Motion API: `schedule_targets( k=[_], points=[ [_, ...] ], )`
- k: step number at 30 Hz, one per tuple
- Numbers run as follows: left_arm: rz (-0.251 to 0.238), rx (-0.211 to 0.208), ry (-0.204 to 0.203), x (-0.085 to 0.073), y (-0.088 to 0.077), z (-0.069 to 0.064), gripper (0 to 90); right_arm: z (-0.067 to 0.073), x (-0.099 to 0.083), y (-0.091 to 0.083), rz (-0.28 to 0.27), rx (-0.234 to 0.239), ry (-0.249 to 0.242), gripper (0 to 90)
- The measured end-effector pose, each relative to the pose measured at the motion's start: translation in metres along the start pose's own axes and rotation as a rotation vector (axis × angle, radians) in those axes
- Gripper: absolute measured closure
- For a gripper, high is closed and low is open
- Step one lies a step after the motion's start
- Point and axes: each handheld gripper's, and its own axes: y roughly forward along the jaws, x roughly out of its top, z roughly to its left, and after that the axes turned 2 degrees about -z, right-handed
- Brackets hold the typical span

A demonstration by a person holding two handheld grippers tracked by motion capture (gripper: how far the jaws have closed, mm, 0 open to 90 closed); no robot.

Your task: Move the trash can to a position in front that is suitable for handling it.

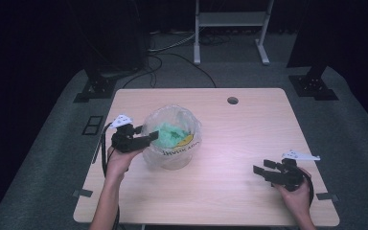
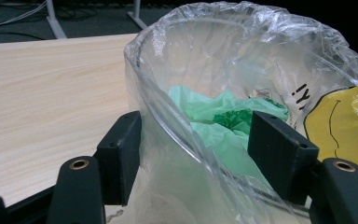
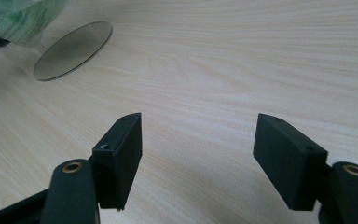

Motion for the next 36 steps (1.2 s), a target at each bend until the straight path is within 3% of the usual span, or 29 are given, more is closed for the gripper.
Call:
schedule_targets(
  k=[4, 9, 16, 23, 36],
  points=[
    [-0.004, -0.001, -0.002, -0.001, -0.001, -0.002, 35.1, -0.001, -0.001, 0.001, 0.004, -0.004, -0.003, 31.9],
    [-0.043, -0.016, -0.025, -0.003, -0.002, -0.001, 32.6, -0.003, -0.002, 0.0, 0.001, -0.007, 0.006, 31.9],
    [-0.051, 0.018, -0.014, 0.0, -0.006, -0.005, 31.2, -0.005, -0.002, -0.001, -0.001, -0.012, 0.01, 31.9],
    [-0.065, 0.05, -0.008, -0.001, -0.014, -0.005, 42.5, -0.005, -0.002, 0.0, 0.002, -0.013, 0.005, 31.9],
    [-0.124, 0.131, 0.083, -0.001, -0.023, -0.012, 72.0, -0.001, 0.0, 0.001, -0.001, -0.016, -0.004, 31.9]
  ],
)
